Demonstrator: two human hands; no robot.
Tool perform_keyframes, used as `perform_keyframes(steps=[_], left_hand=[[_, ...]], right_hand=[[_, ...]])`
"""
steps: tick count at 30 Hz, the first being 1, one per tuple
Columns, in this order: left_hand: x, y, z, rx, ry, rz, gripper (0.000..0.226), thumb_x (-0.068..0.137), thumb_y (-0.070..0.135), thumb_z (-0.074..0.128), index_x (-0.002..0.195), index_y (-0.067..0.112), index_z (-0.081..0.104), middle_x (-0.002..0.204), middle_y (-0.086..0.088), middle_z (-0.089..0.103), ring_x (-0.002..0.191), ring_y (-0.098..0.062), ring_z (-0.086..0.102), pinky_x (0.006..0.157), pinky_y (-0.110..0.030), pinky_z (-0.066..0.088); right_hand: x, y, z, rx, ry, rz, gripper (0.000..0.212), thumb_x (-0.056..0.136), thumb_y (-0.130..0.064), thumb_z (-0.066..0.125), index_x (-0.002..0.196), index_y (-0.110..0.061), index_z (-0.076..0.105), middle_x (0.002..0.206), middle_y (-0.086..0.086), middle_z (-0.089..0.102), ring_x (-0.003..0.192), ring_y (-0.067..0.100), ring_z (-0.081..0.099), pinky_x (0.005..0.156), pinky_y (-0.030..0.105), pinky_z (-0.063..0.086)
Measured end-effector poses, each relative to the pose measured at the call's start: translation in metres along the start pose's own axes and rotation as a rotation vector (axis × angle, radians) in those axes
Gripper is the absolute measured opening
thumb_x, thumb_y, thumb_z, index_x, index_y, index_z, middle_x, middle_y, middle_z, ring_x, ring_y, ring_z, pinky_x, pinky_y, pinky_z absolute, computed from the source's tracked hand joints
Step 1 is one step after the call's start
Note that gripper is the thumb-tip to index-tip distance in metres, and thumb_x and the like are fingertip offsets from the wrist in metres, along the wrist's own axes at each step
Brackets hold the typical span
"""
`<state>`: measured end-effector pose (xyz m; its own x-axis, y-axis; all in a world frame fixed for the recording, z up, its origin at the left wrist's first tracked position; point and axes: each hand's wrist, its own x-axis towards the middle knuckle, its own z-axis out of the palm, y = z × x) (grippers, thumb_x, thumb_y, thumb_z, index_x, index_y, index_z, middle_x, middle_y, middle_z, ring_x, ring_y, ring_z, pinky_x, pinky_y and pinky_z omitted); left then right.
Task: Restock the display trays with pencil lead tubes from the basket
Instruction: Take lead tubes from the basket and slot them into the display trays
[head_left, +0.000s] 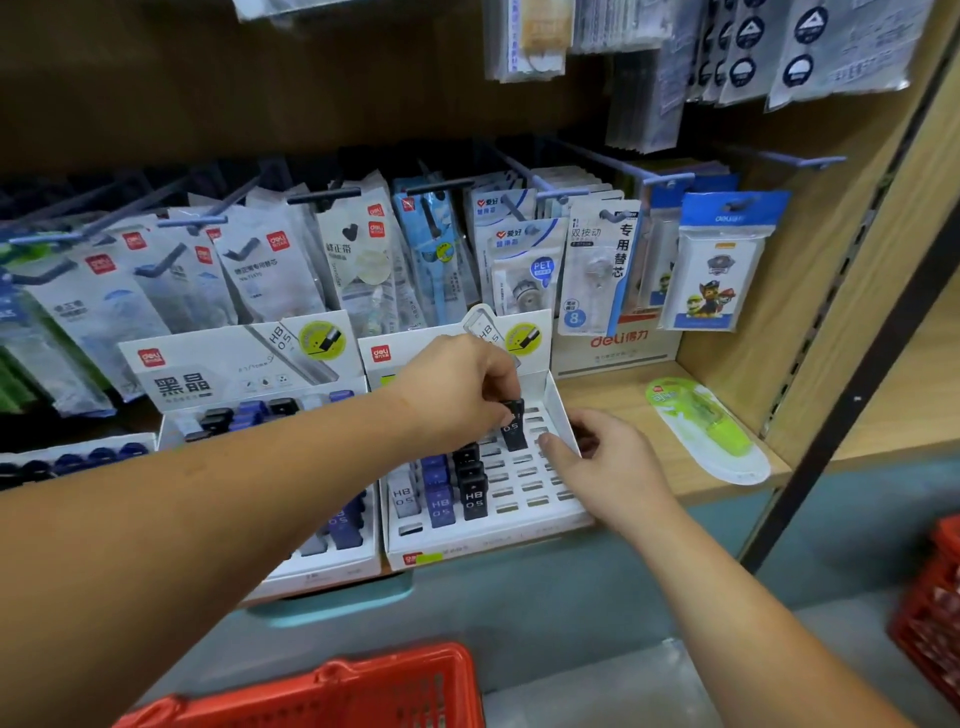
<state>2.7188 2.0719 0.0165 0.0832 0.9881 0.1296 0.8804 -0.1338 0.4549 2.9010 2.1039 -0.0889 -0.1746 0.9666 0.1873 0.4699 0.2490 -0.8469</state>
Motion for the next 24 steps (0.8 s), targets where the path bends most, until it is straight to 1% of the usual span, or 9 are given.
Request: perform_keyframes(steps=[5, 10, 14, 17, 19, 21, 22, 23, 24], left_hand=[[0.001, 0.002, 0.01, -0.021, 0.077, -0.01, 0.014, 0.079, 0.011, 0.083, 0.087, 0.02, 0.076, 0.083, 0.007, 0.073, 0.081, -0.012, 0.069, 0.081, -0.032, 0.059], [-0.001, 0.008, 0.006, 0.011, 0.011, 0.018, 0.012, 0.083, 0.01, 0.079, 0.085, 0.021, 0.076, 0.084, 0.007, 0.073, 0.083, -0.013, 0.069, 0.082, -0.034, 0.059], [-0.003, 0.009, 0.01, -0.005, -0.022, -0.023, 0.015, 0.082, 0.012, 0.082, 0.089, 0.024, 0.077, 0.09, 0.009, 0.073, 0.087, -0.013, 0.069, 0.084, -0.031, 0.059], [-0.012, 0.009, 0.01, -0.008, -0.04, -0.029, 0.02, 0.084, 0.016, 0.081, 0.103, 0.022, 0.079, 0.092, 0.01, 0.069, 0.087, -0.012, 0.064, 0.079, -0.025, 0.054], [-0.024, 0.009, 0.004, 0.006, -0.002, -0.018, 0.024, 0.086, 0.018, 0.079, 0.109, 0.021, 0.078, 0.1, 0.005, 0.07, 0.093, -0.016, 0.065, 0.084, -0.03, 0.056], [-0.045, 0.009, -0.007, 0.004, 0.075, -0.006, 0.027, 0.086, 0.02, 0.078, 0.113, 0.019, 0.075, 0.109, 0.0, 0.071, 0.101, -0.02, 0.066, 0.092, -0.036, 0.056], [-0.06, 0.007, -0.013, -0.004, 0.12, 0.001, 0.027, 0.087, 0.02, 0.077, 0.114, 0.018, 0.075, 0.112, -0.001, 0.07, 0.103, -0.019, 0.065, 0.093, -0.035, 0.054], [-0.078, 0.005, -0.019, -0.015, 0.163, 0.01, 0.025, 0.088, 0.019, 0.076, 0.113, 0.017, 0.074, 0.111, 0.0, 0.07, 0.101, -0.018, 0.064, 0.092, -0.032, 0.053], [-0.097, 0.002, -0.024, -0.028, 0.196, 0.019, 0.024, 0.088, 0.018, 0.075, 0.112, 0.017, 0.075, 0.109, 0.001, 0.07, 0.097, -0.016, 0.063, 0.09, -0.028, 0.051]], right_hand=[[0.0, -0.001, -0.003, -0.006, -0.029, 0.011, 0.02, 0.087, -0.035, 0.07, 0.105, -0.028, 0.074, 0.093, -0.017, 0.076, 0.09, 0.005, 0.07, 0.086, 0.038, 0.058], [-0.008, -0.007, -0.009, -0.029, -0.065, 0.013, 0.025, 0.087, -0.031, 0.073, 0.112, -0.027, 0.072, 0.096, -0.016, 0.076, 0.093, 0.005, 0.07, 0.088, 0.038, 0.058], [-0.022, -0.013, -0.014, -0.076, -0.096, 0.01, 0.035, 0.083, -0.036, 0.075, 0.118, -0.03, 0.069, 0.099, -0.016, 0.075, 0.096, 0.007, 0.07, 0.09, 0.039, 0.057], [-0.03, -0.02, -0.018, -0.116, -0.127, 0.03, 0.049, 0.074, -0.05, 0.07, 0.119, -0.032, 0.066, 0.098, -0.016, 0.075, 0.096, 0.009, 0.07, 0.089, 0.04, 0.057], [-0.034, -0.025, -0.02, -0.15, -0.133, 0.049, 0.053, 0.071, -0.056, 0.066, 0.118, -0.032, 0.066, 0.098, -0.015, 0.074, 0.096, 0.012, 0.07, 0.088, 0.042, 0.057], [-0.043, -0.032, -0.019, -0.293, -0.102, 0.022, 0.049, 0.076, -0.056, 0.065, 0.116, -0.029, 0.064, 0.104, -0.011, 0.07, 0.102, 0.019, 0.066, 0.088, 0.042, 0.055], [-0.049, -0.036, -0.018, -0.463, -0.051, -0.05, 0.046, 0.08, -0.053, 0.067, 0.117, -0.027, 0.063, 0.108, -0.005, 0.066, 0.106, 0.024, 0.063, 0.088, 0.043, 0.054], [-0.056, -0.04, -0.016, -0.655, 0.029, -0.177, 0.046, 0.082, -0.05, 0.069, 0.118, -0.021, 0.062, 0.109, 0.001, 0.061, 0.107, 0.029, 0.059, 0.086, 0.044, 0.052], [-0.066, -0.044, -0.012, -0.782, 0.108, -0.332, 0.044, 0.083, -0.046, 0.07, 0.115, -0.016, 0.061, 0.106, 0.006, 0.057, 0.103, 0.033, 0.056, 0.082, 0.046, 0.051]])
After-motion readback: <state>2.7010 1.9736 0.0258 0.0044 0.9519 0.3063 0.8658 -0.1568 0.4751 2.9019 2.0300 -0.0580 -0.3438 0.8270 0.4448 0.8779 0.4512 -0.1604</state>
